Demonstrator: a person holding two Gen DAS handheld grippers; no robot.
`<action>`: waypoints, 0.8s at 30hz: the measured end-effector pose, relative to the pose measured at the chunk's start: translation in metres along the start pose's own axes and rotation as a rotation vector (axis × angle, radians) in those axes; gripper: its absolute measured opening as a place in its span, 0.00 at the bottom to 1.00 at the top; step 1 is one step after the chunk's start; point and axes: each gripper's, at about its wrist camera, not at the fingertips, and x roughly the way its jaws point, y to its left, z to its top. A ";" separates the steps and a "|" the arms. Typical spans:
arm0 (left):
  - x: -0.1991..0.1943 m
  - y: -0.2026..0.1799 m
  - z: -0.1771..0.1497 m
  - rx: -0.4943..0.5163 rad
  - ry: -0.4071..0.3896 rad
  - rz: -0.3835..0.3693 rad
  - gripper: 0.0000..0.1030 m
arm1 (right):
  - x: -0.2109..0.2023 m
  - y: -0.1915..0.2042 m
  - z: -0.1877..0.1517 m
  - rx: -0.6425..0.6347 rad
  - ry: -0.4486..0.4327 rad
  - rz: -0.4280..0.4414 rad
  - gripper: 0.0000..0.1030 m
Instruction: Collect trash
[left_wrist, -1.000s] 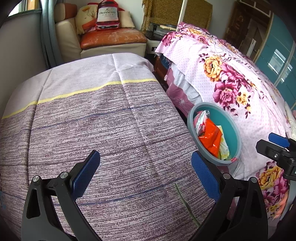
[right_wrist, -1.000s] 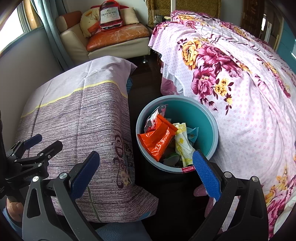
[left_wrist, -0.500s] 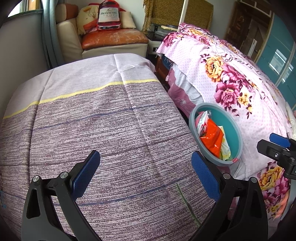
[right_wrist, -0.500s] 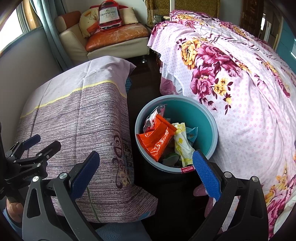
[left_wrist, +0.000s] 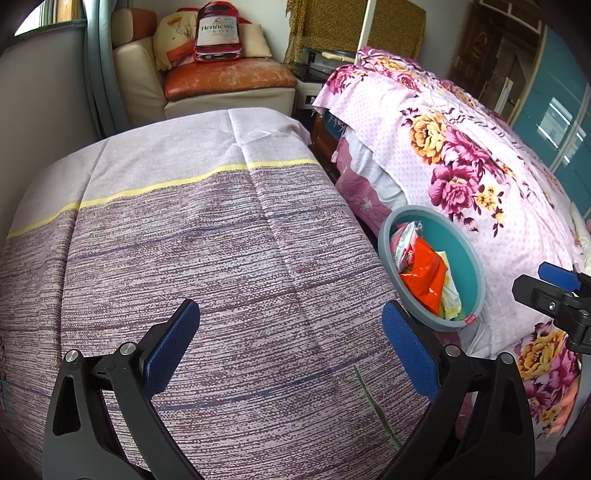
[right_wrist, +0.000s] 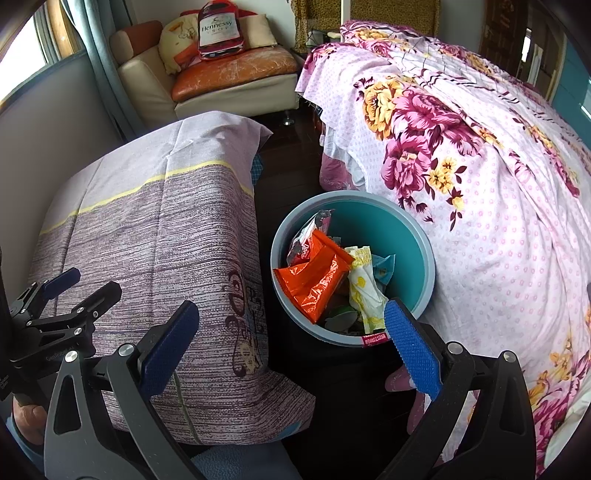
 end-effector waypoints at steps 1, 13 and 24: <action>0.000 0.000 0.000 0.001 0.001 0.001 0.96 | 0.000 0.001 0.001 -0.001 0.001 0.000 0.93; -0.001 0.001 0.000 0.001 -0.002 0.003 0.96 | 0.001 0.006 0.004 -0.009 0.003 -0.004 0.93; -0.003 0.004 0.002 0.003 -0.007 0.005 0.96 | -0.003 0.006 0.006 -0.010 -0.006 -0.013 0.93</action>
